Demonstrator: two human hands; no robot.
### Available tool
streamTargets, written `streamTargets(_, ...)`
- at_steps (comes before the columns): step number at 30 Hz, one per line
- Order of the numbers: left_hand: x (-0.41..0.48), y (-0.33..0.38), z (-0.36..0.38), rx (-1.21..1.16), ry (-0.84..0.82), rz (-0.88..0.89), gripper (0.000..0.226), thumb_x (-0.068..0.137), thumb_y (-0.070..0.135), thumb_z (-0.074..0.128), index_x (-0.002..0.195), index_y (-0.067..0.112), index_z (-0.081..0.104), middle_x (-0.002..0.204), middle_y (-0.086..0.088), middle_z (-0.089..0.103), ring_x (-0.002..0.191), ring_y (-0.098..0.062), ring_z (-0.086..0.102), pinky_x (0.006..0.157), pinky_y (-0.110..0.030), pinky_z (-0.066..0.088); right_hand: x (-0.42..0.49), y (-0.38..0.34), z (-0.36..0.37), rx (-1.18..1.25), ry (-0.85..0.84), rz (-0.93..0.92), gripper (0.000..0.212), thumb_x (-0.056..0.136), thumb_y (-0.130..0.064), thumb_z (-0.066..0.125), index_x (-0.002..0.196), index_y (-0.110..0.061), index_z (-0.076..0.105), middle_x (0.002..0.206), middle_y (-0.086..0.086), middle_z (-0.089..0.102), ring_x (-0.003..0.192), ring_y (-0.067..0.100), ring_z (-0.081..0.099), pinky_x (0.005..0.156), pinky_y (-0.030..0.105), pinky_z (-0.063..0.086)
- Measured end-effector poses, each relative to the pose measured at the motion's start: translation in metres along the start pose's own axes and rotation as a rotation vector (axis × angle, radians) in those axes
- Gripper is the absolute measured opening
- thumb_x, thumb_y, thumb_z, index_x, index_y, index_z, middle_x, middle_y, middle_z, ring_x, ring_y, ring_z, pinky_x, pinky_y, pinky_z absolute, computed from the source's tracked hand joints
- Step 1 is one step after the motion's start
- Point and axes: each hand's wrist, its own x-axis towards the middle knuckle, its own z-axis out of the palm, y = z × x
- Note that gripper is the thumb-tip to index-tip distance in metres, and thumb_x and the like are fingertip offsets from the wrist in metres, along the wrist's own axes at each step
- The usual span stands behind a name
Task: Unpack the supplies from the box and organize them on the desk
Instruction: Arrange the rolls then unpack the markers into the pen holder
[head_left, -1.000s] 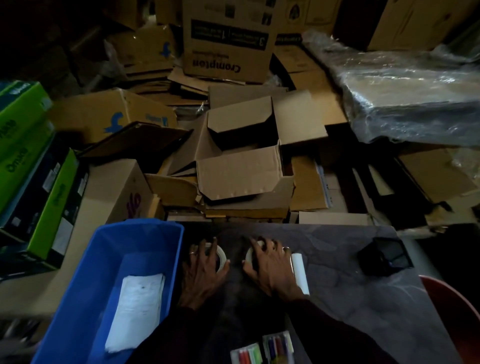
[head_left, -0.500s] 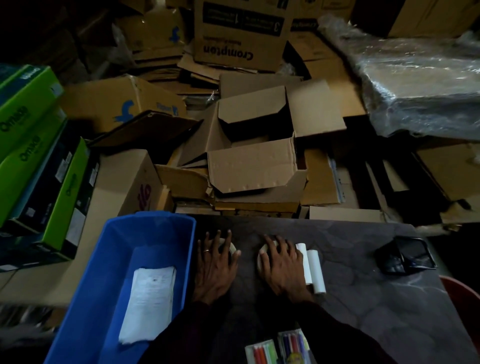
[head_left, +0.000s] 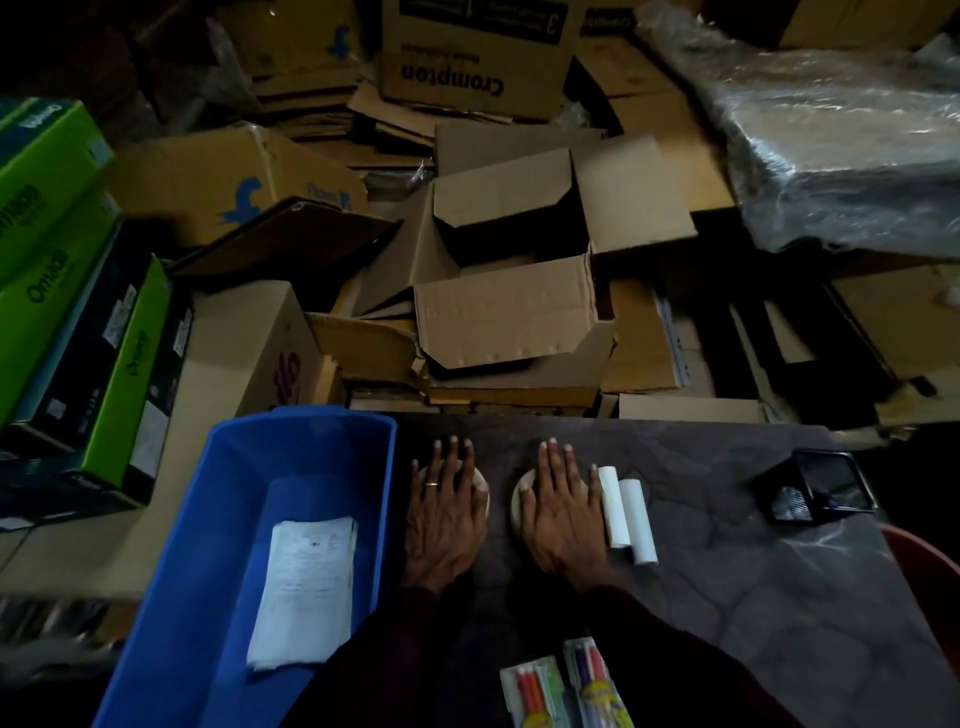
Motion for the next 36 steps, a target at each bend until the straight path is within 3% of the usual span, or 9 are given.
streamTargets(6, 0.002, 0.001, 0.0, -0.004, 0.003, -0.005, 0.063, 0.099, 0.042, 0.016, 0.154, 0.011, 0.023, 0.159, -0.012, 0.026, 0.149, -0.031, 0.02, 0.119, -0.056, 0.019, 0.0, -0.002, 0.0, 0.0, 0.019, 0.001, 0.067, 0.098, -0.045, 0.018, 0.157, -0.013, 0.023, 0.165, 0.002, 0.022, 0.153, 0.017, 0.017, 0.124, 0.051, 0.013)
streamTargets(15, 0.004, 0.0, 0.004, -0.003, 0.008, -0.018, 0.063, 0.099, 0.042, 0.014, 0.154, 0.012, 0.022, 0.16, -0.012, 0.026, 0.149, -0.03, 0.019, 0.119, -0.055, 0.017, 0.009, -0.005, -0.003, -0.005, -0.048, -0.058, 0.065, 0.101, -0.044, 0.02, 0.16, -0.016, 0.014, 0.168, 0.0, 0.01, 0.155, 0.014, 0.002, 0.125, 0.046, -0.002)
streamTargets(32, 0.011, 0.0, 0.009, 0.003, 0.018, -0.016, 0.067, 0.096, 0.046, 0.012, 0.154, 0.014, 0.021, 0.16, -0.009, 0.025, 0.149, -0.03, 0.019, 0.12, -0.054, 0.01, 0.01, -0.006, -0.002, 0.041, -0.024, -0.053, 0.063, 0.102, -0.044, 0.016, 0.159, -0.018, 0.017, 0.167, -0.002, 0.014, 0.155, 0.015, 0.005, 0.125, 0.049, -0.001)
streamTargets(36, 0.008, 0.0, -0.003, -0.021, 0.001, 0.027, 0.07, 0.096, 0.049, 0.006, 0.155, 0.013, 0.017, 0.163, -0.009, 0.016, 0.151, -0.029, 0.011, 0.12, -0.052, 0.004, 0.002, -0.005, -0.018, 0.147, 0.08, -0.012, 0.06, 0.102, -0.04, 0.019, 0.156, -0.016, 0.028, 0.165, -0.001, 0.024, 0.154, 0.016, 0.015, 0.125, 0.047, 0.006)
